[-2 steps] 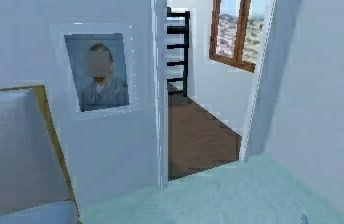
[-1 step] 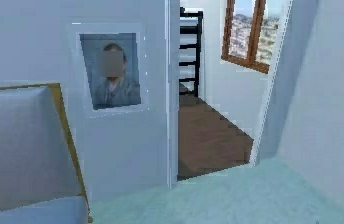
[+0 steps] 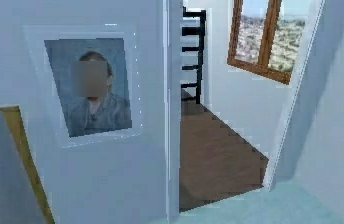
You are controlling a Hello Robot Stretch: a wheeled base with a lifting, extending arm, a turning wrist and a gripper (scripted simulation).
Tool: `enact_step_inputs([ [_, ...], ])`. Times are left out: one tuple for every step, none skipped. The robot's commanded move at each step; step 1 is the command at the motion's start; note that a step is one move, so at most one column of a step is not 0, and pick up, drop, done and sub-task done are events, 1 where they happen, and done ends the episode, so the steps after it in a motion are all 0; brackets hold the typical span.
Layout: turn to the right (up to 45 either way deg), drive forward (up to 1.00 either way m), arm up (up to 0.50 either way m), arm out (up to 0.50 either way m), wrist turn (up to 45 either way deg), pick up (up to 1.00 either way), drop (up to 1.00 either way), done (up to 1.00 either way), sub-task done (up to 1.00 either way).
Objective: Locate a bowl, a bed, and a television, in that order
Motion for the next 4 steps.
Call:
enact_step_inputs([
  [24.0, 0.00, 0.00, 0.00, 0.0, 0.00, 0.00, 0.00, 0.00],
  [0.0, 1.00, 0.00, 0.00, 0.0, 0.00, 0.00, 0.00, 0.00],
  [-36.0, 0.00, 0.00, 0.00, 0.0, 0.00, 0.00, 0.00, 0.00],
  [0.0, 1.00, 0.00, 0.00, 0.0, 0.00, 0.00, 0.00, 0.00],
])
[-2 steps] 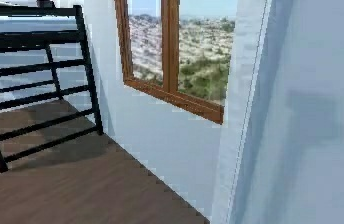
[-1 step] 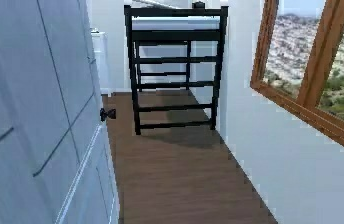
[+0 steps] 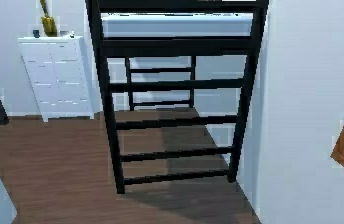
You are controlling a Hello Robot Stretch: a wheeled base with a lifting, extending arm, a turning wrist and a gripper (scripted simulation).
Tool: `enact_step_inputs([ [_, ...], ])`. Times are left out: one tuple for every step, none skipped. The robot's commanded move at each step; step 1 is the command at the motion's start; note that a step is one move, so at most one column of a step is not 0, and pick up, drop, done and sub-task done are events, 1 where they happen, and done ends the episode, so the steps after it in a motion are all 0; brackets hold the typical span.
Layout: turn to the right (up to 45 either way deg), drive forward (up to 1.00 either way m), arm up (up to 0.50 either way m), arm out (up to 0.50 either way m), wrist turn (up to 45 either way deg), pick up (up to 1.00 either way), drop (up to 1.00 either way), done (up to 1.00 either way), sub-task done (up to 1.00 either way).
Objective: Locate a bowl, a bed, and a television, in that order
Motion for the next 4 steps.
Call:
enact_step_inputs([
  [-6.0, 0.00, 0.00, 0.00, 0.0, 0.00, 0.00, 0.00, 0.00],
  [-3.0, 0.00, 0.00, 0.00, 0.0, 0.00, 0.00, 0.00, 0.00],
  [0.0, 0.35, 0.00, 0.00, 0.0, 0.00, 0.00, 0.00, 0.00],
  [0.0, 0.15, 0.00, 0.00, 0.0, 0.00, 0.00, 0.00, 0.00],
])
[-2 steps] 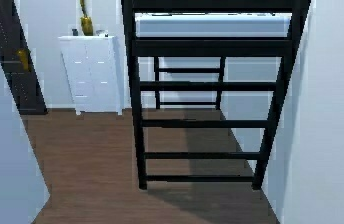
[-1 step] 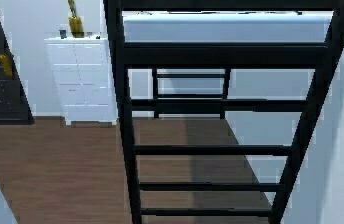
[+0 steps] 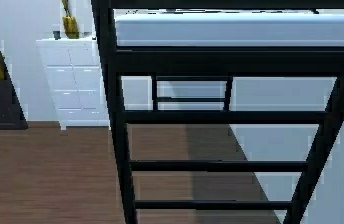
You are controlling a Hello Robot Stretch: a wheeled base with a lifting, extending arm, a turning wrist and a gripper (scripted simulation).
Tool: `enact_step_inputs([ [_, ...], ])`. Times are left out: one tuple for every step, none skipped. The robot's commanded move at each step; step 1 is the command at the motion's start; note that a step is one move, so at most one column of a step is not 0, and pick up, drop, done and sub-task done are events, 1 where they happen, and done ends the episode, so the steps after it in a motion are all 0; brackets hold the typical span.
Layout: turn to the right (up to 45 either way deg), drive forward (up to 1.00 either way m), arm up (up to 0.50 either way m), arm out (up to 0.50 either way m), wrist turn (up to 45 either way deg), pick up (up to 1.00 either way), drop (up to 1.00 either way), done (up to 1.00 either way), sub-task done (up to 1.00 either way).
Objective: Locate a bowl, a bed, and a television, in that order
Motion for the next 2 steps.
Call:
enact_step_inputs([
  [0.0, 0.00, 0.00, 0.00, 0.0, 0.00, 0.00, 0.00, 1.00],
  [-45.0, 0.00, 0.00, 0.00, 0.0, 0.00, 0.00, 0.00, 0.00],
])
